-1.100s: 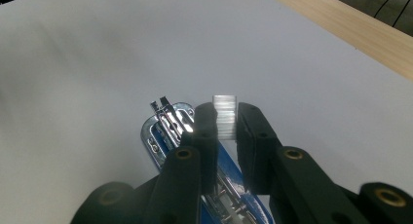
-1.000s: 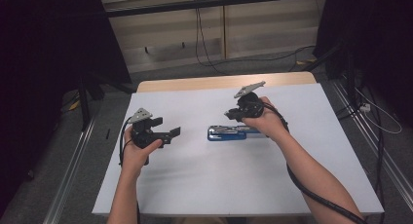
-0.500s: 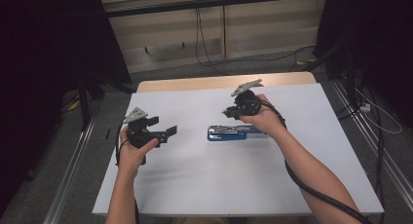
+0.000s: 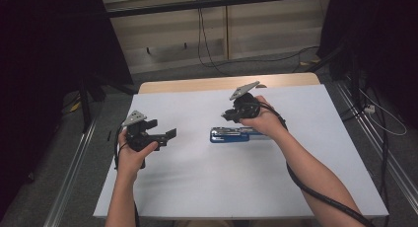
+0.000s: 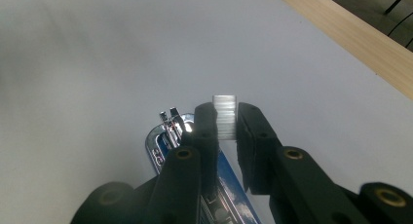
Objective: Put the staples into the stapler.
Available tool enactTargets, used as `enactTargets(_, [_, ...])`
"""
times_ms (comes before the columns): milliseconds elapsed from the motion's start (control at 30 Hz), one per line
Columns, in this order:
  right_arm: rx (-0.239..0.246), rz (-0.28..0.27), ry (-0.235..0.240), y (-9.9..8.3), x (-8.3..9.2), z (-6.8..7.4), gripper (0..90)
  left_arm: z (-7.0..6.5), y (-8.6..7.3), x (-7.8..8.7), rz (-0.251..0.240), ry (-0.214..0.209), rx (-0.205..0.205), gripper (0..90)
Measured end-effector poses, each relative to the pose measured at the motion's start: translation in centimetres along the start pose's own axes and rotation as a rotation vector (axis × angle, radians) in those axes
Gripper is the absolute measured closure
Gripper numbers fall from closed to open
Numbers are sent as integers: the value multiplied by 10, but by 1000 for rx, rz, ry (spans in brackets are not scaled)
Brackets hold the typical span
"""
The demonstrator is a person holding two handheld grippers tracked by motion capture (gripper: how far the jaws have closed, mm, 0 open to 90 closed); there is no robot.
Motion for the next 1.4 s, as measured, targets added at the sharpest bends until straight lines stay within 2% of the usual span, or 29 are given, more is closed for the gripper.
enactTargets(467, [34,24,34,-1,-8,0,792,3,-6,0,4,0,18,41])
enactTargets(667, [36,23,52,-2,-5,-1,792,1,-9,0,32,-11,5,39])
enactTargets(733, [39,22,55,-2,-3,-1,792,1,-9,2,29,-14,-6,40])
enactTargets(833, [46,20,58,-3,0,-1,792,0,-9,4,28,-3,4,39])
enactTargets(967, [49,20,66,-5,1,-2,792,-6,-12,5,23,-19,-18,40])
enactTargets(1067, [58,25,72,-6,1,-2,792,-10,-16,3,23,-37,-17,39])
enactTargets(1133, [69,28,77,-5,1,-2,792,-11,-16,2,43,-25,-36,40])
enactTargets(1233, [81,29,81,-6,0,-3,792,-12,-15,3,28,-53,-39,40])
enactTargets(1400, [83,38,108,-13,-5,-8,792,-11,-16,3,34,-46,-40,39])
Point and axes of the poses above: each handheld gripper's, and its own axes: x roughly backward along the jaws, y roughly out of its top, z roughly to its left, the point moved 2 cm from there along -x, roughly forward along the jaws, and after that the axes turned 8 degrees about y, right-handed, at the moved point
